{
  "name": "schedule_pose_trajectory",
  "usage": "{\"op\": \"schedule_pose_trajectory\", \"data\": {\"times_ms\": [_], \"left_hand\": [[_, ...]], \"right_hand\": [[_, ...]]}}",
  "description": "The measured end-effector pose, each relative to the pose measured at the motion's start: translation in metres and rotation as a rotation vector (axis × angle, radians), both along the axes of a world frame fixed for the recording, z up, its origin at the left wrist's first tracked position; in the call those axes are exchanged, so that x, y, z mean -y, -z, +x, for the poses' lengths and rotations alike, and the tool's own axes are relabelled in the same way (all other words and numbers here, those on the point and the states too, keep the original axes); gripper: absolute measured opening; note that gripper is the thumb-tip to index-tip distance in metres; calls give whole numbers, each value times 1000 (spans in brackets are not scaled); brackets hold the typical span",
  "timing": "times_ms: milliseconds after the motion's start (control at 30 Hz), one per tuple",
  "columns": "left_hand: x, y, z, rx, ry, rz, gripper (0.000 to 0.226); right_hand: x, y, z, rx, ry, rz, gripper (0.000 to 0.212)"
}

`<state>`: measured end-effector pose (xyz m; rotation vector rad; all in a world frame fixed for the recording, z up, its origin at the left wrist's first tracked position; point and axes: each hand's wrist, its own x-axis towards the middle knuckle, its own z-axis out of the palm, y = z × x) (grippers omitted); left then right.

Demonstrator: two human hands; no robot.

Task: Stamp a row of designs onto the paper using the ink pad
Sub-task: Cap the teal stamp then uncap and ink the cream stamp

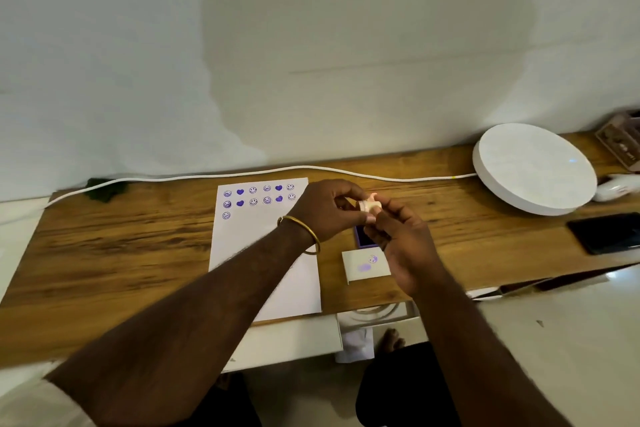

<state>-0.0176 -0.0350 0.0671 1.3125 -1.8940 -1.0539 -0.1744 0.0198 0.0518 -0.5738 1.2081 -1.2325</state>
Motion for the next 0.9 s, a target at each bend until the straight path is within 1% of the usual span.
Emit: {"op": "schedule_pose_trajectory", "data": {"times_ms": [67,133,233,367,433,567,733,900], "left_hand": [[-9,-1,0,-3,4,5,33],[-17,1,0,-9,-8,-5,33],[-26,5,0,-16,3,-28,32],[-26,8,0,27,-1,-41,31],[-25,11,0,18,-17,-35,30],[-17,25,2,-18,-67,39,31],[-10,42,6,-15,-109,90,32],[-13,65,10,-117,-199,240,33]], "right_hand": [[-8,0,0,185,30,39,33],[-14,3,2,323,36,79,33],[-17,11,5,424,19,103,30],[-15,22,4,484,8,160,33],[-12,26,3,497,3,181,30],[-1,34,0,455,-12,217,22],[14,41,-3,409,6,259,27],[24,42,-7,510,102,290,24]]}}
